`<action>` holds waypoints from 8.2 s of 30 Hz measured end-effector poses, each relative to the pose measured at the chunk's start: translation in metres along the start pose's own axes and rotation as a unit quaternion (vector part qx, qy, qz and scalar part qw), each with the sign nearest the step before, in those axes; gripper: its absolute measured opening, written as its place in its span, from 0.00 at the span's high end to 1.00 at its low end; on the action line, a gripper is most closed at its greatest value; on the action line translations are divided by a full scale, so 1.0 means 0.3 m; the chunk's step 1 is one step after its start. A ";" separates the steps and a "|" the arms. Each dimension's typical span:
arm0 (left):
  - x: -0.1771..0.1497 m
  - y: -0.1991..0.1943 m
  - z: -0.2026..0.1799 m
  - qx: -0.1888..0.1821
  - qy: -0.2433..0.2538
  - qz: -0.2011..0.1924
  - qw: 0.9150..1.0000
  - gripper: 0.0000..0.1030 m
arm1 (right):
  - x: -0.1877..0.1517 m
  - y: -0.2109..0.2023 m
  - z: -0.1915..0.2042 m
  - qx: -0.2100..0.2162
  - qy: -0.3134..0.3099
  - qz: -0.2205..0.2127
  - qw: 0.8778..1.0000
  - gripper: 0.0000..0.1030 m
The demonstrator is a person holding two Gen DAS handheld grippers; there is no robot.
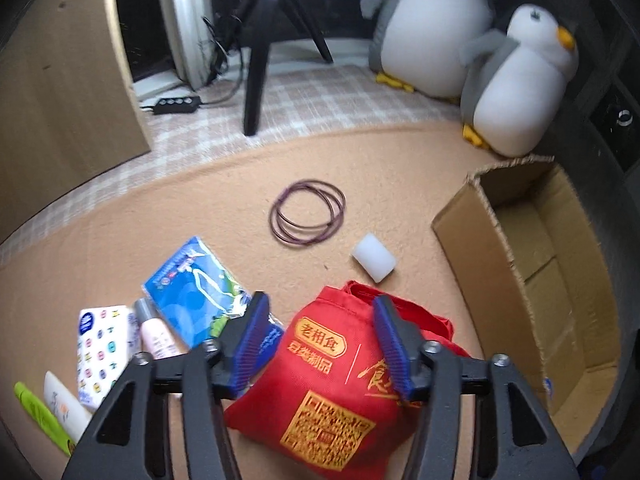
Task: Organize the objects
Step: 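Move the left tool to the red cloth bag and close on it, then lift the red bag with the left tool while the right tool grips it too, then carry the red bag with both tools into the cardboard box and release, then move the left tool to the white tissue pack and close on it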
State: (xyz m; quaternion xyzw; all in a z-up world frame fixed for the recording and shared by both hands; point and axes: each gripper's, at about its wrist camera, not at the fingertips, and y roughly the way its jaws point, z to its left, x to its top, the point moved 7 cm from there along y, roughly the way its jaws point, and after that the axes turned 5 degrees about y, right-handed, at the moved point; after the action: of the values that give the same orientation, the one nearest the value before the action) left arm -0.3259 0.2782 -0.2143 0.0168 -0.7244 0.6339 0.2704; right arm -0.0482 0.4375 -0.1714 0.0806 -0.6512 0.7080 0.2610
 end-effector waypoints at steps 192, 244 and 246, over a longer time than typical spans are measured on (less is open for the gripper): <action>-0.257 -0.256 0.550 -0.002 -0.186 -0.040 0.982 0.28 | 0.190 0.051 0.166 0.143 0.004 0.019 0.990 0.18; -0.597 -0.242 0.070 -0.102 -0.090 0.002 0.991 0.68 | 0.109 0.118 0.202 0.135 0.000 0.048 0.990 0.18; -0.618 -0.250 0.043 -0.104 -0.082 0.002 0.991 0.68 | 0.106 0.119 0.206 0.133 -0.005 0.046 0.990 0.18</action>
State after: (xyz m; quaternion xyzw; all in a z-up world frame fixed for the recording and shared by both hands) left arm -0.1450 0.1926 -0.2232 0.0391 -0.8061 0.5520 0.2095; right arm -0.1062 0.3859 -0.1797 0.0880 -0.5553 0.7994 0.2117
